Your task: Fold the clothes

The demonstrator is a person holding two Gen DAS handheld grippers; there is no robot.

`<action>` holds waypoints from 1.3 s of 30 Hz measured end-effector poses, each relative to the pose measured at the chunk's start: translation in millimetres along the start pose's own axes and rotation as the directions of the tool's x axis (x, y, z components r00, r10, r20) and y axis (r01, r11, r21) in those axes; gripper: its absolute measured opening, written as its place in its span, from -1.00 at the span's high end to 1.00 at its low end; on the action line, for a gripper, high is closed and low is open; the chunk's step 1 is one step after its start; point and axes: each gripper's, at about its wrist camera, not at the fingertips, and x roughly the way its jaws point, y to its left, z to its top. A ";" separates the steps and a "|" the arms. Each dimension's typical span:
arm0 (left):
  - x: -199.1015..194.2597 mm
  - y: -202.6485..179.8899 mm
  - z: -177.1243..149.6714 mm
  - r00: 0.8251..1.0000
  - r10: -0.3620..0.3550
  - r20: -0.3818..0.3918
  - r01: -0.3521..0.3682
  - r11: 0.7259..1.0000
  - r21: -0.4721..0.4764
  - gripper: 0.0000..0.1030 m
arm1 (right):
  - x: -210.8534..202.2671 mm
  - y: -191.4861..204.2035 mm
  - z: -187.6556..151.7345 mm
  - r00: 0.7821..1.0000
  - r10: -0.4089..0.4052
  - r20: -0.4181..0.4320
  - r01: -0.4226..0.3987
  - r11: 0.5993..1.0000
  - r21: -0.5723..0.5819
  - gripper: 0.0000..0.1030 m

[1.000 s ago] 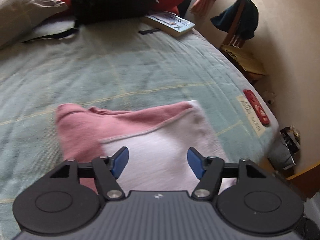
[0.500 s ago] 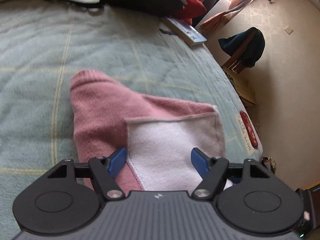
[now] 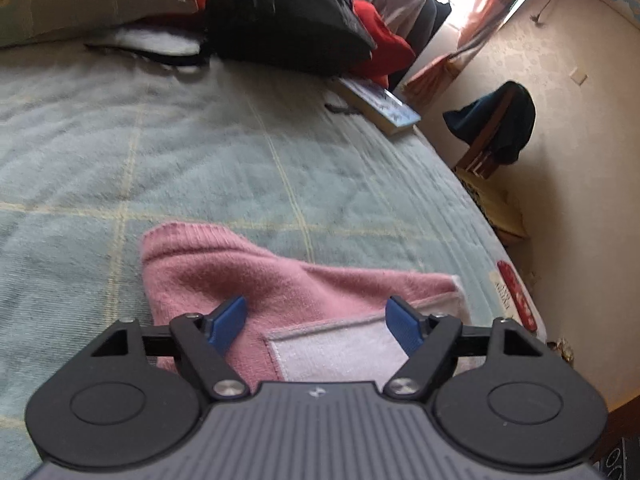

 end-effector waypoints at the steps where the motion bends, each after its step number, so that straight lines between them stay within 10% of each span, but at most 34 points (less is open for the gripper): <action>1: -7.7 -2.2 -0.6 1.000 0.008 0.011 -0.009 1.000 0.014 -0.49 | -4.4 -0.6 3.8 1.000 0.006 0.014 -0.006 1.000 0.002 -1.00; 9: -55.1 -17.1 -28.6 0.976 0.214 0.042 -0.218 0.967 0.134 -0.73 | -0.6 -0.9 61.1 0.989 0.129 0.073 -0.121 0.986 -0.113 -1.00; 19: -89.3 8.4 -69.8 0.954 0.299 0.033 -0.300 0.954 0.029 -0.76 | 87.4 -18.9 77.9 0.988 0.070 -0.136 -0.100 0.969 -0.227 -1.00; 25: -85.1 6.2 -80.9 0.919 0.395 0.012 -0.395 0.917 0.060 -0.77 | 34.3 -11.2 72.8 0.991 0.111 -0.079 -0.126 0.967 -0.220 -1.00; 33: -90.3 -6.7 -88.3 0.922 0.387 0.018 -0.387 0.916 0.111 -0.79 | 24.5 -5.2 34.0 0.988 0.045 -0.148 -0.084 0.959 -0.270 -1.00; 39: -91.2 -4.5 -90.7 0.916 0.401 0.017 -0.401 0.912 0.092 -0.81 | -26.8 -8.1 32.9 0.983 0.159 -0.095 -0.176 0.964 -0.200 -1.00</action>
